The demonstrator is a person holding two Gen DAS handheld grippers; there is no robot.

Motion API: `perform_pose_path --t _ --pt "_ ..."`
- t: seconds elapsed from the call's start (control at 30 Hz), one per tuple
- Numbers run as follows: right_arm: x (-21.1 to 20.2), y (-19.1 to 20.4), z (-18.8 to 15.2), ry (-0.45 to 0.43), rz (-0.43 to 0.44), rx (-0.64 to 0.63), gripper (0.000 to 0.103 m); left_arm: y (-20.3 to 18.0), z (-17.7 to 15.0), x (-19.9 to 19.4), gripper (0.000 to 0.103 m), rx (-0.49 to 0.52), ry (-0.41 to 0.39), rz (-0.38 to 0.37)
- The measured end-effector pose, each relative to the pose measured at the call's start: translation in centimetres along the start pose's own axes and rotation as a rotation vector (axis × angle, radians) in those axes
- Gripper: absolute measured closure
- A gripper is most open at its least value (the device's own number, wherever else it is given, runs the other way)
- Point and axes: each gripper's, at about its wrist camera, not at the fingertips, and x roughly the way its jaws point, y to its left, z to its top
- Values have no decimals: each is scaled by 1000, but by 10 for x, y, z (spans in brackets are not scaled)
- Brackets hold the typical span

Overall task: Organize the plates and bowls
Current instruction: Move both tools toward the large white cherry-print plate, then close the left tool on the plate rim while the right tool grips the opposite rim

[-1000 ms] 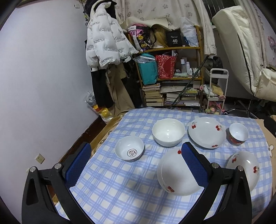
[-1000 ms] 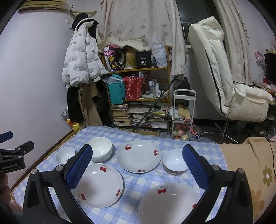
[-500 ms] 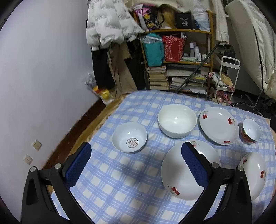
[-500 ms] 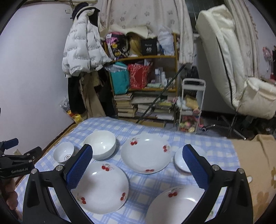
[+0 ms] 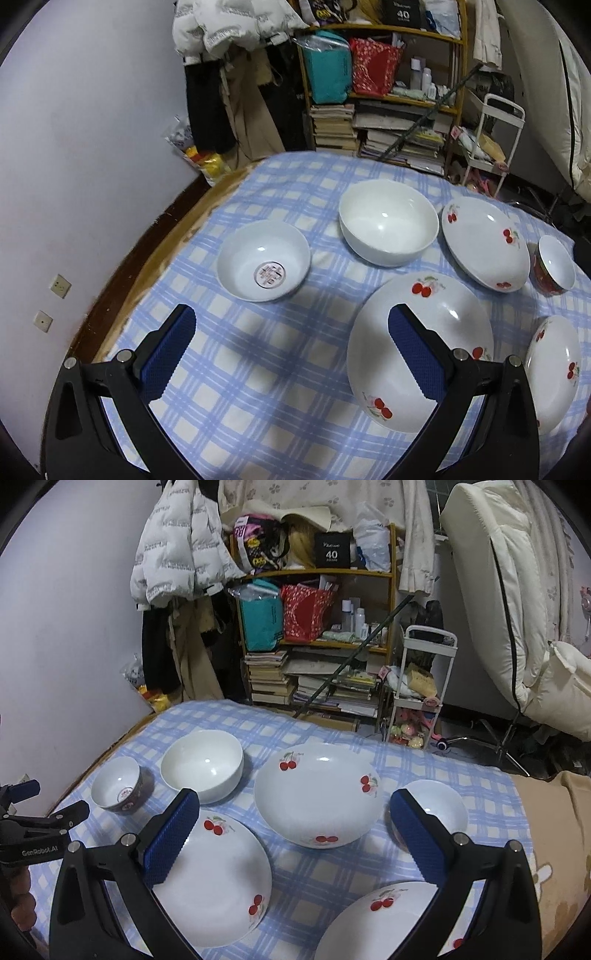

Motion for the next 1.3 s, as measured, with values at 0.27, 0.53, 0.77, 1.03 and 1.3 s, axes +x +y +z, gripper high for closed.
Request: perform_pose_path --t 0.27,0.53,0.77,1.03,1.3 --pt "30 6 -8 69 27 -18 0 -19 -10 25 1 31 78 -33" --pt "61 7 -22 169 31 -33 5 -27 -16 52 1 42 148 0" --pt "92 11 -42 286 65 -50 18 -25 -24 78 1 45 238 48" --pt "111 11 -56 385 89 -40 34 -26 -33 102 1 29 339 10" --pt "123 9 -64 445 125 -11 70 -22 -35 111 16 12 366 -11"
